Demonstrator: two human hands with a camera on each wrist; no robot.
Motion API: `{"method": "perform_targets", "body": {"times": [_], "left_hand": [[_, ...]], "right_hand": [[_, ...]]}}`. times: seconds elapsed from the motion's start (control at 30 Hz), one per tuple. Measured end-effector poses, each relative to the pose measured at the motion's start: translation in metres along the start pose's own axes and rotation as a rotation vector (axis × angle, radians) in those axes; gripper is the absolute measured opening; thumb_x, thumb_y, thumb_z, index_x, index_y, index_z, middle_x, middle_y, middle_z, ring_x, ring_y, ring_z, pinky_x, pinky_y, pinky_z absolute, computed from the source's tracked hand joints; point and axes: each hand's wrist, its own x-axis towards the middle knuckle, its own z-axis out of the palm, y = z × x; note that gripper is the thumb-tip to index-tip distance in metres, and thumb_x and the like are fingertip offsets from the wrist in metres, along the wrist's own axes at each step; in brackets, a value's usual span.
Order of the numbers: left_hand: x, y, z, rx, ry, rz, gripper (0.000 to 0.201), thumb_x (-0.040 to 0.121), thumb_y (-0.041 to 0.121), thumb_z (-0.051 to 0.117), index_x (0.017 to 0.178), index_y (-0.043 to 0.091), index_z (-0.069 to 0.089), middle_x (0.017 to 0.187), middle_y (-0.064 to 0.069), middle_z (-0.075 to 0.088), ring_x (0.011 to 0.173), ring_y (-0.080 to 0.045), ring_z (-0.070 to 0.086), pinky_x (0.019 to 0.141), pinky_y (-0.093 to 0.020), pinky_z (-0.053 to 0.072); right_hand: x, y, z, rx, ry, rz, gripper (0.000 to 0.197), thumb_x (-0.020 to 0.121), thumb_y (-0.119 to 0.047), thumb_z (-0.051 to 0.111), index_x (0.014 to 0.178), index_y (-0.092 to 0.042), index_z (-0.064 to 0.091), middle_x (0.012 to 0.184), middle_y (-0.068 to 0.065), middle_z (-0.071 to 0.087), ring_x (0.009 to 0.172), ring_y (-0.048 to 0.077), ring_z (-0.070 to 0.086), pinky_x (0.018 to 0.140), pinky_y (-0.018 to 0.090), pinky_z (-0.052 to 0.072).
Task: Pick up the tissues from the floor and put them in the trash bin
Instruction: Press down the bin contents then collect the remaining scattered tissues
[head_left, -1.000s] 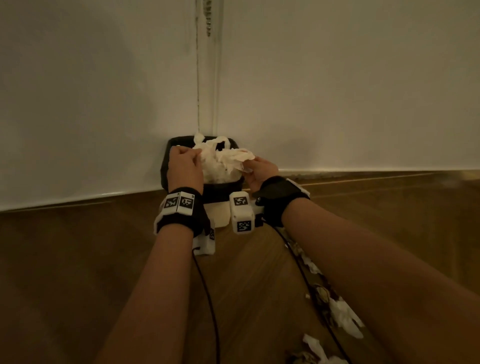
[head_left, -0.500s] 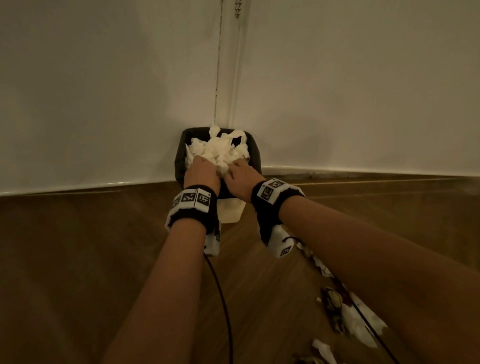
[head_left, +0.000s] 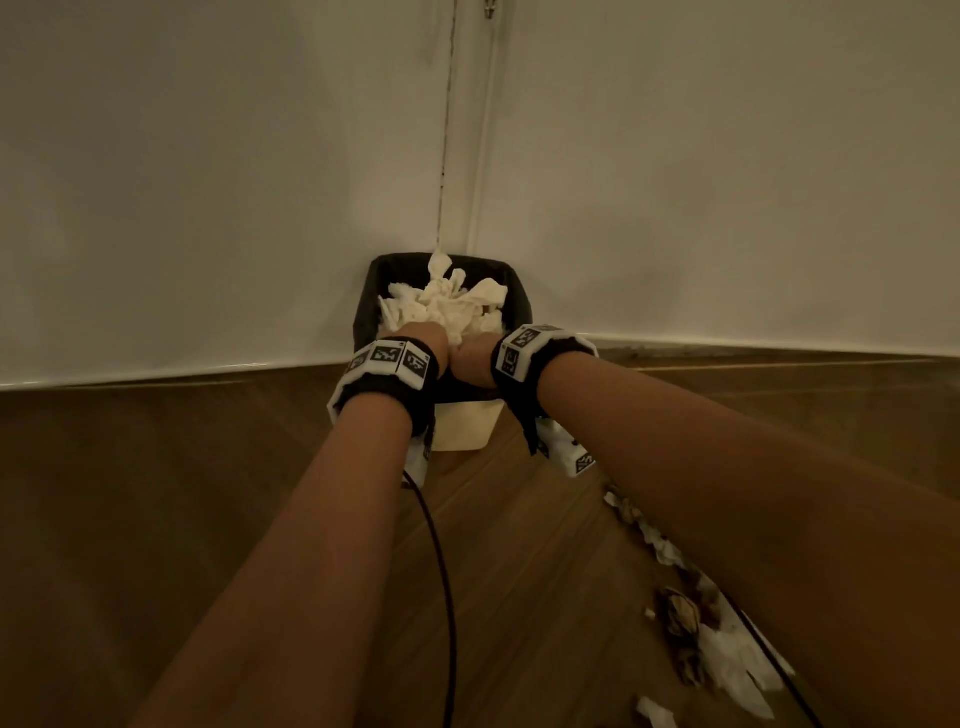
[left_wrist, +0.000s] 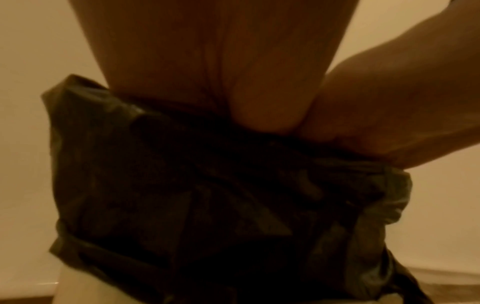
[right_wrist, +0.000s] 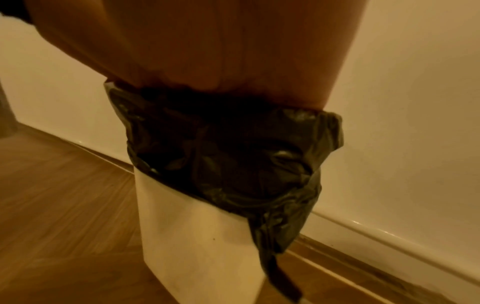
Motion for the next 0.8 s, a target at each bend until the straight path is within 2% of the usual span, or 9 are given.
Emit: {"method": "perform_targets", "body": {"times": [0.07, 0.13, 0.2, 0.27, 0.3, 0.4, 0.5, 0.67, 0.8], "left_hand": [[-0.007, 0.000, 0.001, 0.002, 0.063, -0.021, 0.044, 0.096, 0.030, 0.041, 0.139, 0.021, 0.035, 0.147, -0.010, 0.033, 0.136, -0.031, 0.027, 0.113, -0.046, 0.012], [-0.015, 0.001, 0.006, -0.074, 0.227, -0.007, 0.027, 0.094, 0.025, 0.037, 0.116, 0.026, 0.052, 0.123, -0.006, 0.057, 0.118, -0.026, 0.048, 0.109, -0.050, 0.014], [-0.026, 0.002, 0.013, -0.207, 0.391, 0.017, 0.027, 0.091, 0.020, 0.036, 0.112, 0.027, 0.052, 0.110, -0.003, 0.062, 0.107, -0.025, 0.055, 0.106, -0.048, 0.017], [-0.033, 0.002, 0.021, -0.327, 0.516, 0.032, 0.034, 0.089, 0.015, 0.041, 0.119, 0.027, 0.050, 0.122, -0.005, 0.055, 0.115, -0.026, 0.051, 0.107, -0.047, 0.020], [-0.036, 0.003, 0.023, -0.374, 0.570, 0.034, 0.036, 0.088, 0.013, 0.044, 0.121, 0.026, 0.049, 0.129, -0.007, 0.049, 0.120, -0.026, 0.047, 0.107, -0.047, 0.021], [-0.052, 0.012, 0.024, -0.478, 0.782, 0.027, 0.039, 0.085, 0.010, 0.052, 0.120, 0.026, 0.051, 0.134, -0.008, 0.039, 0.126, -0.027, 0.037, 0.109, -0.049, 0.019], [-0.073, 0.034, 0.022, -0.530, 0.961, 0.115, 0.040, 0.081, 0.005, 0.051, 0.118, 0.022, 0.052, 0.131, -0.009, 0.041, 0.126, -0.029, 0.036, 0.106, -0.051, 0.021], [-0.110, 0.084, 0.045, -0.494, 0.998, 0.319, 0.033, 0.080, 0.009, 0.047, 0.111, 0.016, 0.056, 0.119, -0.014, 0.049, 0.111, -0.032, 0.045, 0.091, -0.045, 0.032], [-0.143, 0.119, 0.095, -0.470, 0.779, 0.536, 0.030, 0.082, 0.006, 0.049, 0.111, 0.013, 0.057, 0.114, -0.013, 0.052, 0.099, -0.029, 0.053, 0.080, -0.040, 0.042]], "right_hand": [[-0.003, 0.001, 0.000, 0.016, 0.046, 0.019, 0.054, 0.101, -0.034, 0.033, 0.148, -0.011, 0.019, 0.153, 0.015, 0.023, 0.138, 0.029, 0.030, 0.113, 0.039, 0.025], [-0.012, -0.002, 0.000, 0.071, 0.114, -0.100, 0.046, 0.102, -0.036, 0.020, 0.138, -0.016, 0.042, 0.140, 0.011, 0.047, 0.130, 0.028, 0.041, 0.111, 0.048, 0.017], [-0.022, -0.001, 0.002, 0.105, 0.206, -0.164, 0.051, 0.100, -0.038, 0.015, 0.115, -0.019, 0.060, 0.119, 0.007, 0.061, 0.121, 0.027, 0.048, 0.110, 0.051, 0.014], [-0.031, 0.008, 0.005, 0.071, 0.299, -0.161, 0.041, 0.099, -0.035, 0.023, 0.088, -0.022, 0.060, 0.098, 0.003, 0.059, 0.112, 0.027, 0.051, 0.105, 0.048, 0.021], [-0.036, 0.014, 0.006, 0.050, 0.342, -0.150, 0.035, 0.098, -0.033, 0.027, 0.088, -0.024, 0.059, 0.099, 0.000, 0.058, 0.111, 0.026, 0.050, 0.102, 0.047, 0.024], [-0.053, 0.029, 0.012, 0.088, 0.455, -0.192, 0.036, 0.097, -0.030, 0.032, 0.123, -0.030, 0.056, 0.127, 0.000, 0.054, 0.119, 0.025, 0.044, 0.101, 0.046, 0.025], [-0.074, 0.048, 0.019, 0.202, 0.547, -0.168, 0.036, 0.095, -0.028, 0.037, 0.126, -0.032, 0.054, 0.130, -0.001, 0.052, 0.121, 0.023, 0.041, 0.103, 0.045, 0.023], [-0.116, 0.095, 0.048, 0.309, 0.585, -0.036, 0.034, 0.092, -0.025, 0.042, 0.122, -0.031, 0.058, 0.121, 0.001, 0.054, 0.119, 0.024, 0.041, 0.099, 0.043, 0.025], [-0.152, 0.135, 0.089, 0.348, 0.468, 0.106, 0.033, 0.093, -0.026, 0.042, 0.121, -0.031, 0.059, 0.127, 0.003, 0.051, 0.124, 0.026, 0.039, 0.102, 0.045, 0.027]]}}
